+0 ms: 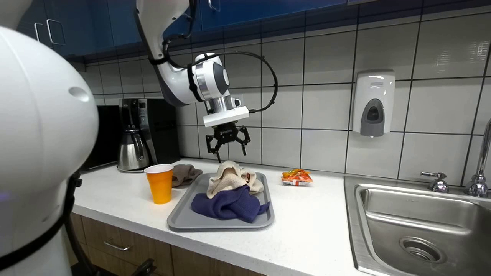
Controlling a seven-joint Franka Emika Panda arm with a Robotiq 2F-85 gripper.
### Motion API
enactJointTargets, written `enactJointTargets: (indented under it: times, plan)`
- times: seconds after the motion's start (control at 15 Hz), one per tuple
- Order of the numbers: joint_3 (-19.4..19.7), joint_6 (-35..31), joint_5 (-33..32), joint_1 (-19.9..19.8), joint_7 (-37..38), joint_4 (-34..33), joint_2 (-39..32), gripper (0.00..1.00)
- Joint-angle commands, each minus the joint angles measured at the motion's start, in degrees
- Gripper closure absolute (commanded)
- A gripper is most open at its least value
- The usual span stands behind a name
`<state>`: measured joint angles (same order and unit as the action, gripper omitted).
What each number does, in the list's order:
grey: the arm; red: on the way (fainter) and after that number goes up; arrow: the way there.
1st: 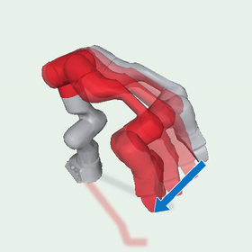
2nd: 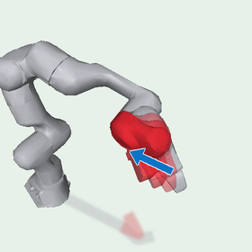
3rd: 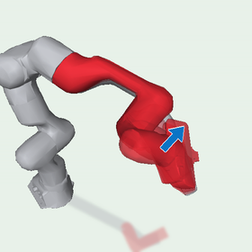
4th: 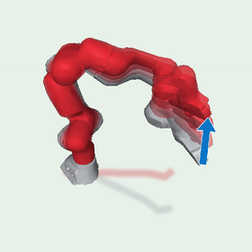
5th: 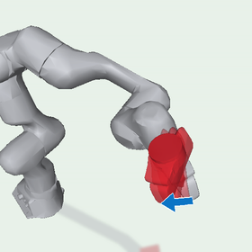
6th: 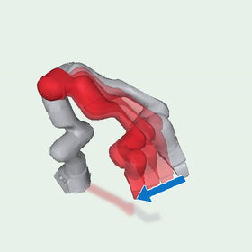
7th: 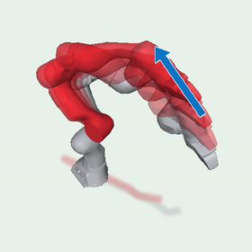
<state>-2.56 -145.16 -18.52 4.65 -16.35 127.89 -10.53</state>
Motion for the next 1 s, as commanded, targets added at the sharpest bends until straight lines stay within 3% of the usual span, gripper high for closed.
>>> enactJointTargets:
  times: [0.0,0.93]
  plan:
    - [-0.4,0.1,0.0,-0.4,0.0,-0.1,0.0,0.0]
    - [-3.1,-0.8,-2.3,3.0,-2.2,-5.8,-4.7,0.0]
